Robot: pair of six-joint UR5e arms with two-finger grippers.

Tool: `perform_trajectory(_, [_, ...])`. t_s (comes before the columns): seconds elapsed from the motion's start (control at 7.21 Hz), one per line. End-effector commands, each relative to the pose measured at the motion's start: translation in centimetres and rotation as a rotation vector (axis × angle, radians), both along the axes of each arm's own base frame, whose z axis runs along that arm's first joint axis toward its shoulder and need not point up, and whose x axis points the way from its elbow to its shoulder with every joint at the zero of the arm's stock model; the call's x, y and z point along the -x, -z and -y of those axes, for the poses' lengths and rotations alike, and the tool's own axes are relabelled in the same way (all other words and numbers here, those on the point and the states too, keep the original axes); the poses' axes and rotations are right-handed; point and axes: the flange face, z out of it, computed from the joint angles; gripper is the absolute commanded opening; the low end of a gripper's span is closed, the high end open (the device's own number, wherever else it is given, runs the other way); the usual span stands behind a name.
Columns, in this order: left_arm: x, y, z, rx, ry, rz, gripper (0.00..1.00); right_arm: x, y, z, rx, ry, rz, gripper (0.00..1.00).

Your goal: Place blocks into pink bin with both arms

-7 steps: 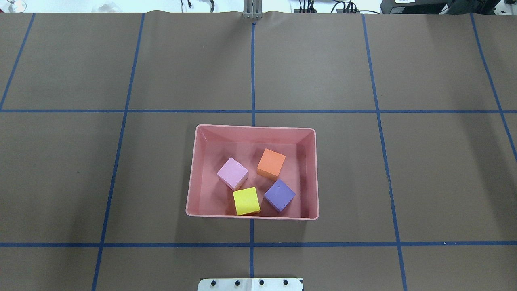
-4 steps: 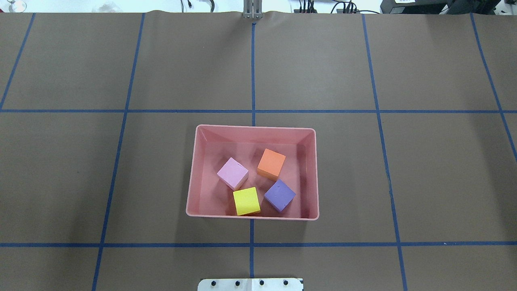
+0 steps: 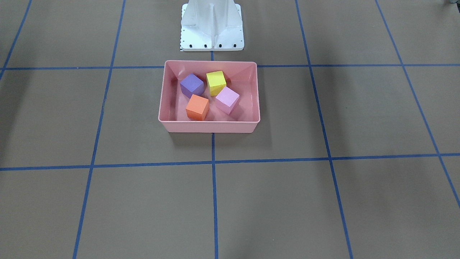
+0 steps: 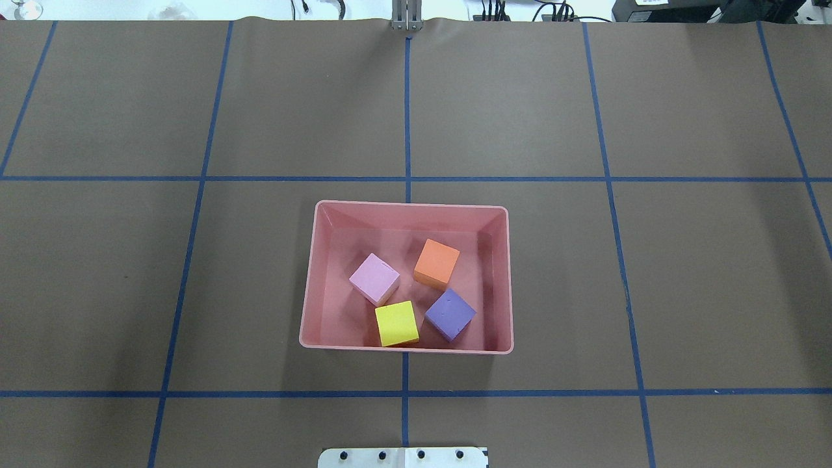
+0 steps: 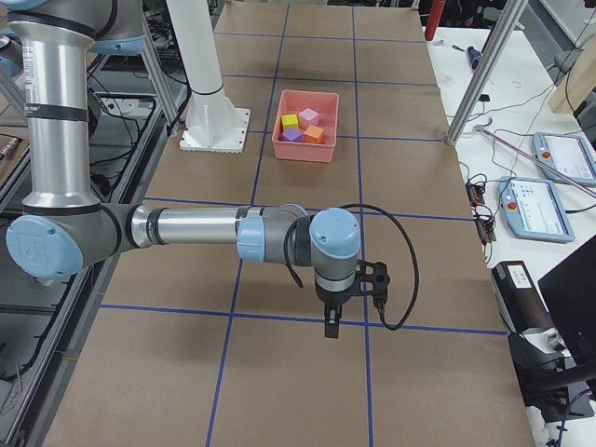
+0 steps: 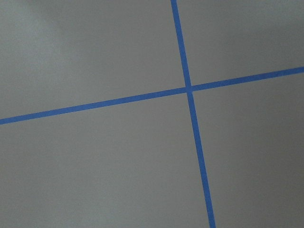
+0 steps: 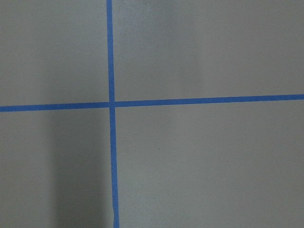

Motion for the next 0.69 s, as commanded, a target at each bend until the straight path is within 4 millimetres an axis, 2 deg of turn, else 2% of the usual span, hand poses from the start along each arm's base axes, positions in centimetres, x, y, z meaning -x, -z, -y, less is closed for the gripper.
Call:
perform_trajectory(0.0, [0.0,0.1,0.0,-0.002,0.0,0.0,1.0,0.2,-1.3,-1.2,-0.024,0.003,-0.009,1.0])
perform_trajectory(0.28, [0.0,0.0,0.0,0.0,0.0,0.0,1.0,0.3,-3.5,-1.9,-0.073,0.002,-0.015,1.0])
perform_trajectory(0.55, [0.0,-0.2,-0.2,0.004,0.0,0.0,1.0,0.3,-3.4,-1.9,-0.081,0.002,-0.014,1.0])
